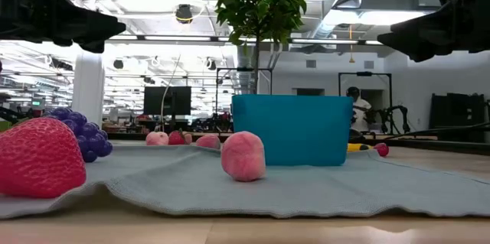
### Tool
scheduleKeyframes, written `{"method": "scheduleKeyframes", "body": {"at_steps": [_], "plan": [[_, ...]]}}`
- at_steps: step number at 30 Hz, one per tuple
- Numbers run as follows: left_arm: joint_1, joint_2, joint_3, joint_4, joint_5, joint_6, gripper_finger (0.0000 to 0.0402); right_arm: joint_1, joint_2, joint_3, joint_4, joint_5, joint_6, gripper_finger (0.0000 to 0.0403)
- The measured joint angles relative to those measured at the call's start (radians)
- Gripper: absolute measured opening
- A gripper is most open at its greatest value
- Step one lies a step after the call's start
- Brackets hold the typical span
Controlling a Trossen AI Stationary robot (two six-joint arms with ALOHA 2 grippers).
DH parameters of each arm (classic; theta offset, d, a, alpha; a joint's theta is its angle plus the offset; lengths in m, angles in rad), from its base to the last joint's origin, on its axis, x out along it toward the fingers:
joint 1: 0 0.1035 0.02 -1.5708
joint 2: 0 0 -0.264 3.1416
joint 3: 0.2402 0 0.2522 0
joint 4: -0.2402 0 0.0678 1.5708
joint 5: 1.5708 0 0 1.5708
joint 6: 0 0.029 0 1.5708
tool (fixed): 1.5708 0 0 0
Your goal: Pick and placing Produce into tupperware
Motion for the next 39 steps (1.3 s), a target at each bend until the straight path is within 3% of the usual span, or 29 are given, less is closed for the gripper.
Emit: {"method": "scheduleKeyframes", "body": {"at_steps": [22, 25, 30, 36, 39], "plan": [[0.0, 0.0, 0.0, 0.0, 0.0, 0.0, 0.0119, 0.0, 0.0, 0.0, 0.0, 0.001, -0.001, 0.0315], [0.0, 0.0, 0.0, 0.0, 0.0, 0.0, 0.0119, -0.005, 0.0, 0.0, 0.005, 0.021, -0.06, 0.0315], [0.0, 0.0, 0.0, 0.0, 0.0, 0.0, 0.0119, -0.006, 0.0, 0.0, 0.008, 0.023, 0.079, 0.0315], [0.0, 0.0, 0.0, 0.0, 0.0, 0.0, 0.0119, -0.007, 0.0, -0.001, 0.047, 0.028, 0.361, 0.0315], [0.0, 0.0, 0.0, 0.0, 0.0, 0.0, 0.0119, -0.01, 0.0, -0.001, 0.091, 0.058, 0.402, 0.0315]]}}
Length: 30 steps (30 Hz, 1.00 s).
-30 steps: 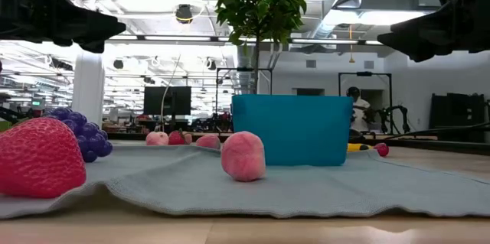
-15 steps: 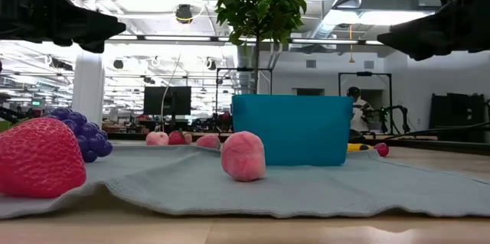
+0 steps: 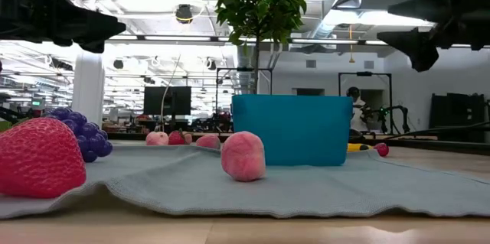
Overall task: Pick and placing Produce into tupperware
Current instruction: Put the red cherry into the bin
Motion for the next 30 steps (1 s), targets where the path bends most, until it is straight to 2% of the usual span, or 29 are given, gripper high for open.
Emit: {"method": "scheduleKeyframes", "body": {"at_steps": [3, 8, 11, 14, 16, 20, 22, 25, 28, 30], "plan": [[0.0, 0.0, 0.0, 0.003, 0.0, -0.03, 0.0119, -0.004, 0.0, 0.0, -0.035, 0.022, 0.067, 0.0315], [0.0, 0.0, 0.0, 0.053, -0.005, -0.261, 0.0119, -0.004, 0.026, 0.0, -0.074, 0.106, 0.094, 0.0314], [0.0, 0.0, 0.0, 0.076, -0.017, -0.328, 0.0119, -0.004, 0.052, 0.0, -0.067, 0.153, 0.137, 0.0312], [0.0, 0.0, 0.0, 0.087, -0.052, -0.348, 0.0119, -0.004, 0.071, 0.0, -0.054, 0.145, 0.155, 0.0312], [0.0, 0.0, 0.0, 0.092, -0.081, -0.328, 0.0119, -0.004, 0.089, 0.0, -0.067, 0.182, 0.212, 0.0312], [0.0, 0.0, 0.0, 0.115, -0.085, -0.343, 0.0119, -0.004, 0.14, 0.0, -0.067, 0.163, 0.218, 0.0311], [0.0, 0.0, 0.0, 0.121, -0.095, -0.333, 0.0119, -0.006, 0.167, 0.0, -0.06, 0.197, 0.2, 0.031], [0.0, 0.0, 0.0, 0.133, -0.11, -0.327, 0.0119, -0.019, 0.202, 0.0, -0.061, 0.242, 0.267, 0.031], [0.0, 0.0, 0.0, 0.132, -0.106, -0.33, 0.0119, -0.032, 0.243, 0.0, -0.065, 0.241, 0.325, 0.0311], [0.0, 0.0, 0.0, 0.131, -0.106, -0.326, 0.0119, -0.041, 0.27, 0.0, -0.066, 0.193, 0.323, 0.0312]]}}
